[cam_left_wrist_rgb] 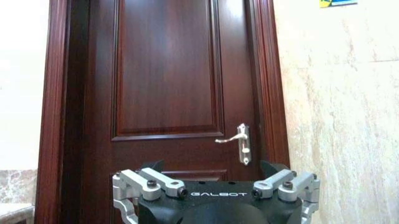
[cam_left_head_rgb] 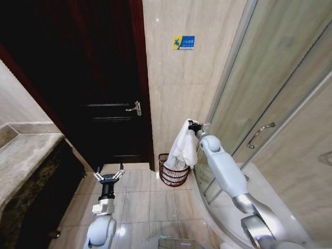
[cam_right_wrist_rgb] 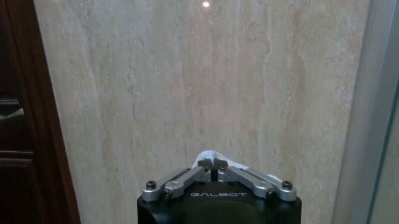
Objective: Discard the used towel into the hamper.
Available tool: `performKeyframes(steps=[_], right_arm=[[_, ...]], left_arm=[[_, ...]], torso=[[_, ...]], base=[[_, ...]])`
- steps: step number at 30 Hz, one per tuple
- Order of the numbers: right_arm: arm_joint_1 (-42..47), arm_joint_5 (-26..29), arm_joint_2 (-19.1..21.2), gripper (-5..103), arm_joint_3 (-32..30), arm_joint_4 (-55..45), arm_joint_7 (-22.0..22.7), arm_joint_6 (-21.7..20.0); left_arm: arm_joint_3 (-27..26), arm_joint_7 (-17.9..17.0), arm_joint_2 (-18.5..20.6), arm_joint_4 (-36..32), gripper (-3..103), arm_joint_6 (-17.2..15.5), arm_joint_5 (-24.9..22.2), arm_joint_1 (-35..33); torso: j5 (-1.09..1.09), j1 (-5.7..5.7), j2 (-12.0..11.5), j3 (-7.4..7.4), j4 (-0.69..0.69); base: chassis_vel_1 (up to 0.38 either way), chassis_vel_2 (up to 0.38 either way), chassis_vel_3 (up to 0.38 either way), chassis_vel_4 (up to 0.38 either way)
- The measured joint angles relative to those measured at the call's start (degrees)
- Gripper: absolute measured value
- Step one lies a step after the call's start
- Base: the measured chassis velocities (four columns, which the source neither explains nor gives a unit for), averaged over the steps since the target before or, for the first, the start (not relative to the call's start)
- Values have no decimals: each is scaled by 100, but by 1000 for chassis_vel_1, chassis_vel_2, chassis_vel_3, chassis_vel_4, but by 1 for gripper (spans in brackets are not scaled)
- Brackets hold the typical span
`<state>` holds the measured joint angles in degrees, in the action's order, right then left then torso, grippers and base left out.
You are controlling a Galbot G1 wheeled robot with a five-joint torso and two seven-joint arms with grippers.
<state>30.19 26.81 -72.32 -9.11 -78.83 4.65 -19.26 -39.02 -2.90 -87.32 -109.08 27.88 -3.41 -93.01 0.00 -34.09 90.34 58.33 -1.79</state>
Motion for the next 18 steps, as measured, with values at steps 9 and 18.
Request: performKeyframes(steps=[9,18], right_arm=[[34,-6,36,1,-69,-6,-61,-2],[212,-33,59,1,-147,-155,-53,69]], left_arm=[[-4,51,6,10,100,8,9,9],[27,70,-12,90,100,31,62,48]], torso=[[0,141,-311,-168,0],[0,319,-690,-371,0]], base=[[0,0,0,0],[0,0,0,0]])
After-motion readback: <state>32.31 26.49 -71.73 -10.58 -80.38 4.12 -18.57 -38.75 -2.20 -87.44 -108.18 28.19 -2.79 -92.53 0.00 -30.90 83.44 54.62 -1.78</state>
